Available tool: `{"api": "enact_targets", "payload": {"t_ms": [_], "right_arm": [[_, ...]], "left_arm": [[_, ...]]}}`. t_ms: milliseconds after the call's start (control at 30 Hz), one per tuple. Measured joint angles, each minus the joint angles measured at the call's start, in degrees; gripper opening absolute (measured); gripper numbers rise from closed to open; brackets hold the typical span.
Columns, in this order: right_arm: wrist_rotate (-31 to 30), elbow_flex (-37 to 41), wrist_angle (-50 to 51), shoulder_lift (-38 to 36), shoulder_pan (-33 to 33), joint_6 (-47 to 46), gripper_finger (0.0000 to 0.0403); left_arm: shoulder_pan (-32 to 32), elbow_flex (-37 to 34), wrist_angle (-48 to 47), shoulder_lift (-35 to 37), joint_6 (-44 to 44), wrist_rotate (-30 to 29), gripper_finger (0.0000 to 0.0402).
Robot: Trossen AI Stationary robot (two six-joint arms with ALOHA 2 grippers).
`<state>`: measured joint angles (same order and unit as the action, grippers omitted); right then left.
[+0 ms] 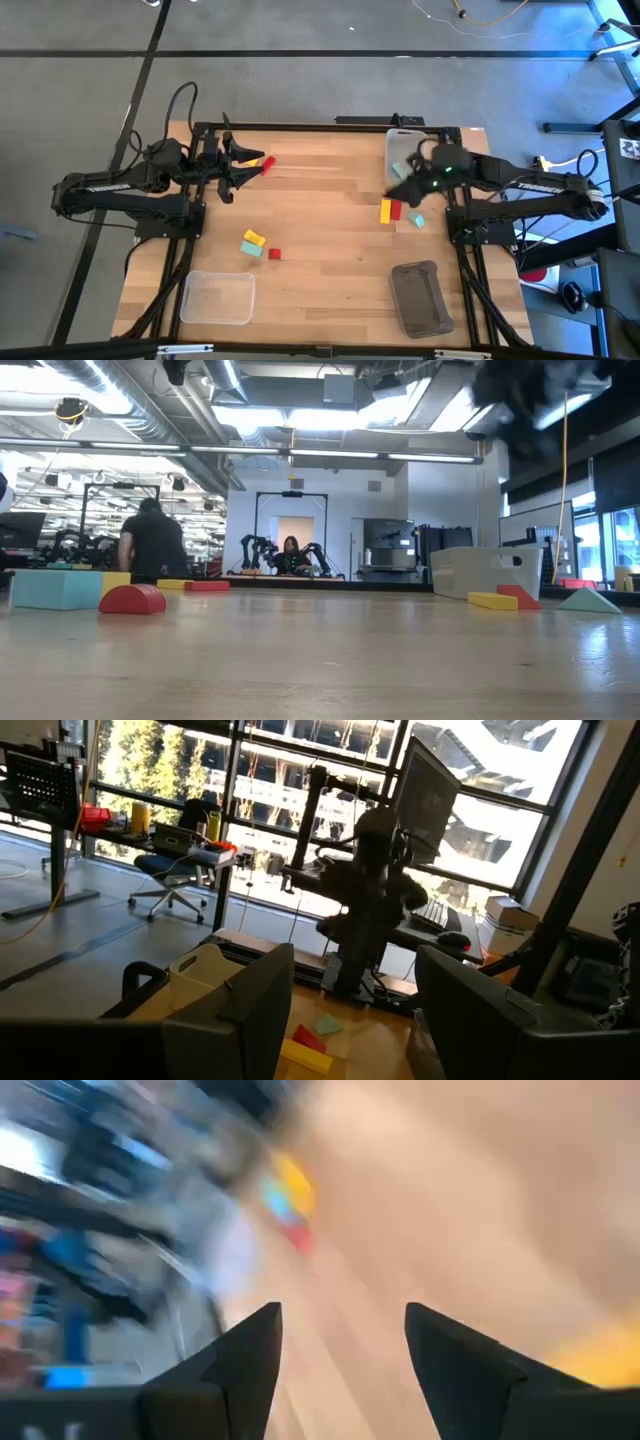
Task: Sort & place blocks by color
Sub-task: Put the right blue block into the gray bin
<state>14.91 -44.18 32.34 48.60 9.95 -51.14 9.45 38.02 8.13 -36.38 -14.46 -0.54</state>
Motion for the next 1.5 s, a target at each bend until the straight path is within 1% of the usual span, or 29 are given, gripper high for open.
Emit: {"api": "enact_targets", "payload": {"t_ms": [100,167,233,300,400,467,667,767,933,1033,1167,1367,1500], "right_arm": [[-0.01,0.0,17.56,2.6,-1.74,-2.67,0.0214],[-1.67,0.02,27.02,4.92,-2.57,-2.75,0.0214],[-4.29,0.08,33.33,7.43,-3.1,-2.75,0.0214],[-7.85,0.11,35.18,9.79,-3.17,-2.41,0.0214],[-13.1,0.11,33.49,13.11,-3.15,-2.25,0.0214],[-15.23,0.11,32.05,15.54,-3.15,-0.68,0.0214],[-15.47,1.15,31.42,22.85,-3.15,7.89,0.0214],[-15.41,3.12,29.88,24.9,-3.15,10.07,0.0214],[-13.15,7.3,24.63,25.28,-3.15,10.86,0.0214],[-13.09,9.0,20.83,25.19,-3.15,10.88,0.0214],[-13.29,10.78,16.68,25.2,-3.15,10.09,0.0214],[-13.75,14.19,14.73,25.18,-3.15,8.1,0.0214],[-13.98,14.88,14.05,24.98,-3.15,8.11,0.0214]], "left_arm": [[0.0,0.0,0.01,0.02,-0.02,0.0,0.0202],[0.01,0.0,0.01,0.0,-0.02,0.0,0.0202],[0.0,0.0,0.01,0.01,-0.02,0.0,0.0202],[0.0,0.0,0.01,0.0,-0.02,-0.02,0.0202],[0.0,0.0,0.01,0.0,-0.02,-0.02,0.0202],[0.0,0.0,0.01,0.0,-0.02,-0.04,0.0202],[0.0,0.0,0.01,0.01,-0.02,-0.52,0.0202],[0.0,0.0,0.01,0.02,-0.02,-0.55,0.0202],[0.0,0.0,0.01,0.01,-0.04,-0.95,0.0202],[0.01,0.0,0.04,0.02,-0.04,-2.01,0.0202],[0.0,0.0,0.02,0.01,-0.02,-1.98,0.0202],[0.02,0.0,0.02,0.0,0.02,-1.99,0.0202],[0.01,0.0,0.03,0.0,0.04,-1.99,0.0202]]}}
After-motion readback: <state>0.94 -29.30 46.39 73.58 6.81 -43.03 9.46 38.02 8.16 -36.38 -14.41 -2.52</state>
